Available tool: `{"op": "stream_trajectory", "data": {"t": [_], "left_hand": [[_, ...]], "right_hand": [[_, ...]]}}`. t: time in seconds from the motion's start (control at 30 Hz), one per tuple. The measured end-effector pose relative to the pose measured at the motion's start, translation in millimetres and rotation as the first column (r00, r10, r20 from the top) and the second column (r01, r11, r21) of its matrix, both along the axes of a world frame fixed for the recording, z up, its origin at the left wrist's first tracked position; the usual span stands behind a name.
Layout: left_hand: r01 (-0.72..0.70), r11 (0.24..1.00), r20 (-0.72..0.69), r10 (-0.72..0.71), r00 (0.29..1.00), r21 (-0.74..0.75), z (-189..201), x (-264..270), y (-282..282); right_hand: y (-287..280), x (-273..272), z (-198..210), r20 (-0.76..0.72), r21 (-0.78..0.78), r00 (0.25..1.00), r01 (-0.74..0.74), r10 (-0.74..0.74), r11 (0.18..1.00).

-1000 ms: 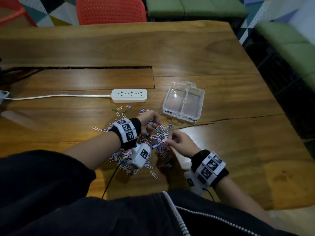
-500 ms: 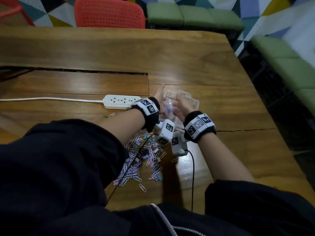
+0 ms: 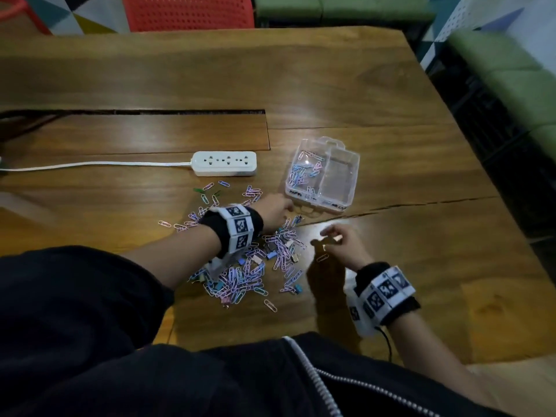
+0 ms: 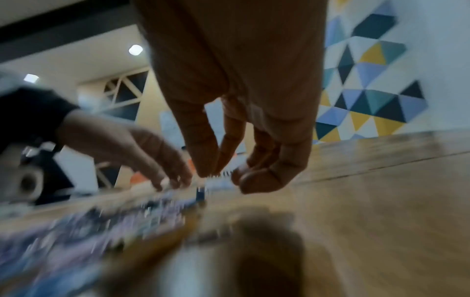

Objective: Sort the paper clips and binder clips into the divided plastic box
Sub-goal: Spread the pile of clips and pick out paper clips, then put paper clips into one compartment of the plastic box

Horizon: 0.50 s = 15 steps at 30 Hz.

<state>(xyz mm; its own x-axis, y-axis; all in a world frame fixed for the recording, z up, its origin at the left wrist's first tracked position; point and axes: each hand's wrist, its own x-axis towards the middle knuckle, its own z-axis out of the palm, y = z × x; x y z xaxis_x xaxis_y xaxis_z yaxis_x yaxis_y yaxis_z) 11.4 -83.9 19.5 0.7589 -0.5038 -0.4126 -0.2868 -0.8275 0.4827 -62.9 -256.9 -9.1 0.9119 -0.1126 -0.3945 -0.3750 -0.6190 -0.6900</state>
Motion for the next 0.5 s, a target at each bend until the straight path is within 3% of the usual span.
{"op": "stream_trajectory", "data": {"t": [0.07, 0.17, 0.37, 0.5], "left_hand": [[0.154, 0.984, 0.068, -0.16, 0.985, 0.086, -5.8, -8.7, 3.3], [0.244, 0.95, 0.097, -0.266, 0.959, 0.196, -12.5, -16.8, 3.5], [0.256, 0.941, 0.27, -0.311, 0.911, 0.221, -16.8, -26.3, -6.6], [0.178, 0.98, 0.205, -0.193, 0.96, 0.089, -20.1, -25.4, -5.3]], "right_hand": [[1.0, -15.4, -11.2, -0.014, -0.191, 0.995, -0.104, 0.103, 0.976], [6.5, -26.3, -13.9, 0.034, -0.253, 0.989, -0.129, 0.142, 0.959], [16.3, -25.5, -12.4, -0.072, -0.345, 0.978, -0.208, 0.195, 0.915], [19.5, -24.4, -15.8, -0.022, -0.367, 0.986, -0.162, 0.165, 0.916]]}}
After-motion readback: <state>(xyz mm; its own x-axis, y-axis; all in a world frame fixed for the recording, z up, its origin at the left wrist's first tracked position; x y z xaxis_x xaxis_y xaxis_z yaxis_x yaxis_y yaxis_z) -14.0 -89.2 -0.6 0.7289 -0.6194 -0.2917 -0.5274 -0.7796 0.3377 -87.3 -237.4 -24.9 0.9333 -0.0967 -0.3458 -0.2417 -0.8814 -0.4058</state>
